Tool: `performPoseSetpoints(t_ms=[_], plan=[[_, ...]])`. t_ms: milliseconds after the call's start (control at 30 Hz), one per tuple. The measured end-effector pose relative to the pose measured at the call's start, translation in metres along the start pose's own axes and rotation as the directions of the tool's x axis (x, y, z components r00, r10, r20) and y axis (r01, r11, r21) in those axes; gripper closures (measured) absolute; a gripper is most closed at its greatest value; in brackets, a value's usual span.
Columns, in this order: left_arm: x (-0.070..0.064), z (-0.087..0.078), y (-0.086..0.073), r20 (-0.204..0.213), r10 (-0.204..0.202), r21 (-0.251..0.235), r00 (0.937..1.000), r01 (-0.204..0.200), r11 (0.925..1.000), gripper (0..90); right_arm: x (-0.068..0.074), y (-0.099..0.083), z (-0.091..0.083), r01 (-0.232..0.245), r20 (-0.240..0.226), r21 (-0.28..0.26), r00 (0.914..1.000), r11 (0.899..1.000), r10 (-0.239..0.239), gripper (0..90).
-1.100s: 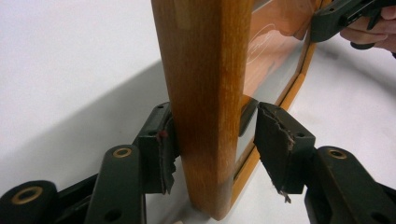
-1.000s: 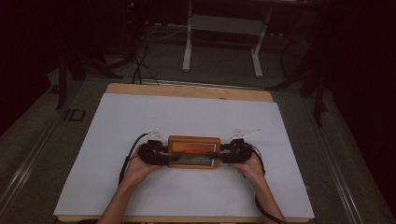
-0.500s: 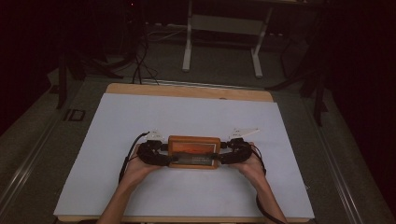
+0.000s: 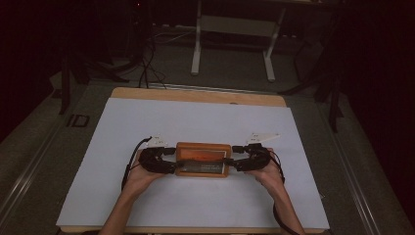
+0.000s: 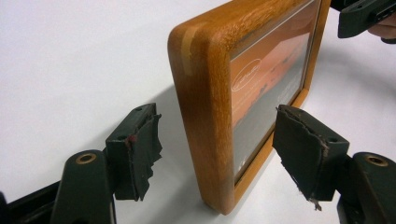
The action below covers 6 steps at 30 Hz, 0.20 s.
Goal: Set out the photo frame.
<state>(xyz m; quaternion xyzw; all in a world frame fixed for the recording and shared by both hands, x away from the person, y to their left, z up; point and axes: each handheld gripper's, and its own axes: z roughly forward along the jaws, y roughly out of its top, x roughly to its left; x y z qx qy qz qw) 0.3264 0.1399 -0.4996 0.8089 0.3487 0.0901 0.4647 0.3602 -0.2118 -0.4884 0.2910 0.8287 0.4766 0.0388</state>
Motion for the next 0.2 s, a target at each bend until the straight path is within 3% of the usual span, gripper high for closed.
performPoseSetpoints(t_ms=[200], plan=[[0.0034,-0.0073,-0.0027,0.010,0.008,-0.010,0.9999,-0.008,0.9999,31.4,-0.0046,-0.0031,-0.0073,-0.012,-0.004,-0.001,0.9999,1.000,0.012,28.5]])
